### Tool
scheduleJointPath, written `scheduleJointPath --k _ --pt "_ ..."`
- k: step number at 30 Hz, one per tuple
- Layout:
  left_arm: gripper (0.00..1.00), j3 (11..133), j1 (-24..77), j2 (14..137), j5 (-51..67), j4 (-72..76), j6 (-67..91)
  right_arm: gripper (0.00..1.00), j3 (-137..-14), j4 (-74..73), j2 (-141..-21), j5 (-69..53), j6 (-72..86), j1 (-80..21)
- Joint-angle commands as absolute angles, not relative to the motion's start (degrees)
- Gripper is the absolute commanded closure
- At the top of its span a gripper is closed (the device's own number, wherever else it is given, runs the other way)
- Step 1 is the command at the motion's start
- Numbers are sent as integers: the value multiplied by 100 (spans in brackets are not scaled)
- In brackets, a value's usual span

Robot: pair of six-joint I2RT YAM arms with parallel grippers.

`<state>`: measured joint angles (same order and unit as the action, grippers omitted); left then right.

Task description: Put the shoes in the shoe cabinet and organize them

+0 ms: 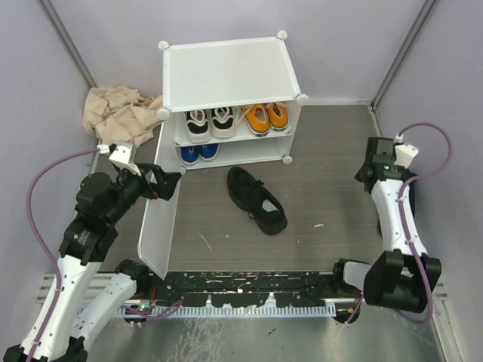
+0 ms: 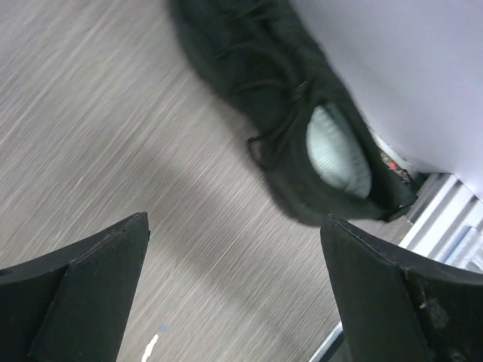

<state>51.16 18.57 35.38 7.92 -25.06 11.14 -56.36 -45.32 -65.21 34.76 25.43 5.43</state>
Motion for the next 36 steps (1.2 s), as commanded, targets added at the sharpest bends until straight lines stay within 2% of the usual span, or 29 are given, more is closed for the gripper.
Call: scheduleJointPath --k 1,6,17,24,25,26,27,29,30,32,33,36 --pt "2 4930 1840 3643 1128 -3307 1055 0 -6149 -4175 -7060 2933 2304 1493" --pt "2 4845 1845 3498 1181 -3266 1090 0 -6169 -4084 -7312 3280 2290 1694" --pt "2 4809 1924 3323 978 -3328 1047 0 -5915 -3704 -8261 3001 2321 2327" --pt "2 4776 2037 3232 790 -3347 1010 4 -5231 -3135 -8602 2700 2399 2371" --pt "2 4781 2044 3242 784 -3360 1000 8 -5162 -3059 -8604 2684 2400 2373" --pt "2 4781 2052 3250 783 -3364 1003 17 -5105 -2992 -8592 2625 2400 2365" --pt "2 4777 2053 3247 782 -3366 1004 31 -5064 -2943 -8556 2546 2392 2365" --pt "2 4776 2057 3239 767 -3358 1002 68 -5034 -2887 -8403 2368 2398 2359" --pt "2 4777 2059 3239 742 -3364 995 78 -5013 -2844 -8255 2213 2378 2345" --pt "2 4769 2059 3234 709 -3383 991 93 -4956 -2771 -7868 1897 2360 2213" --pt "2 4765 2061 3234 700 -3391 985 97 -4925 -2767 -7641 1798 2364 2041" --pt "2 4779 2057 3249 639 -3393 966 99 -4887 -2883 -6875 1916 2525 943"
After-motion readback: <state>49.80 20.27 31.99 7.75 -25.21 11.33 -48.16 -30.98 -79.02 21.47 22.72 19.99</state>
